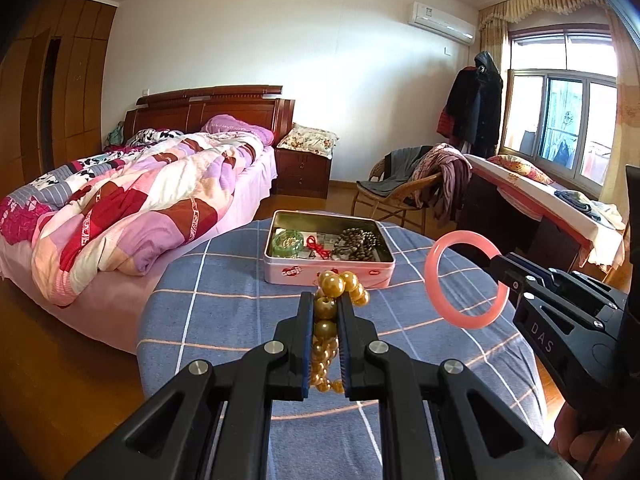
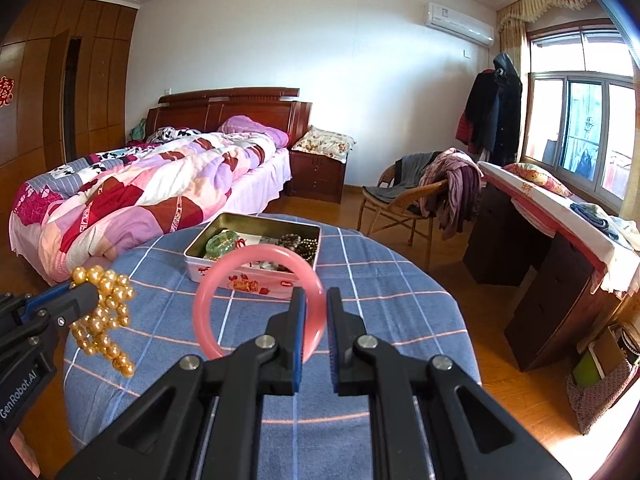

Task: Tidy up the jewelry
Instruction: 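Carry the gold necklace and pink bangle with both grippers over the tin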

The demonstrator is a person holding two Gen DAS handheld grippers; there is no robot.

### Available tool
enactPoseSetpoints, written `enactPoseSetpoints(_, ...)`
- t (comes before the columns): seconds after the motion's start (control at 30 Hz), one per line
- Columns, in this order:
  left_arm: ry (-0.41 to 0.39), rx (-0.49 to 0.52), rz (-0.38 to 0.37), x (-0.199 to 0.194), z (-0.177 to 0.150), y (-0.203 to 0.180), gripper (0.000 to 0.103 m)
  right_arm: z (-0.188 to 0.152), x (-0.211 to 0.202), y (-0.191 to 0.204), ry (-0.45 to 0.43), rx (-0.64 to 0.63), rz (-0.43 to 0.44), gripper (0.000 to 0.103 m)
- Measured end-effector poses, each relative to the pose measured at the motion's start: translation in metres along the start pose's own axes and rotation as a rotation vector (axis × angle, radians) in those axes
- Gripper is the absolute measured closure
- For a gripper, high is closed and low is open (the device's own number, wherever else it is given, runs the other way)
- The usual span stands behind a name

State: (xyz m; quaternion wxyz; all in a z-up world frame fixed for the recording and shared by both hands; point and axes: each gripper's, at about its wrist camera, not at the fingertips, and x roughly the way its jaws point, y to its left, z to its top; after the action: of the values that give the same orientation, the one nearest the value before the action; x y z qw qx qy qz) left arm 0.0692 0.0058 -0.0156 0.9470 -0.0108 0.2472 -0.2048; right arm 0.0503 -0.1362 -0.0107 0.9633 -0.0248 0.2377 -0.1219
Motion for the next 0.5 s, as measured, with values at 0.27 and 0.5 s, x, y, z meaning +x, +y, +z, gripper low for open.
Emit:
enactPoseSetpoints(0.27, -0.009, 0.008, -0.014, 0.001, 0.001, -0.001, 0.093, 0.000, -0.004, -0.001, -0.011, -0.004, -0.006, 0.091)
enactPoseSetpoints(0.5, -0.007, 0.008, -0.023, 0.010, 0.005, 0.001, 0.093, 0.004, 0.001, -0.002, -0.001, -0.005, -0.002, 0.091)
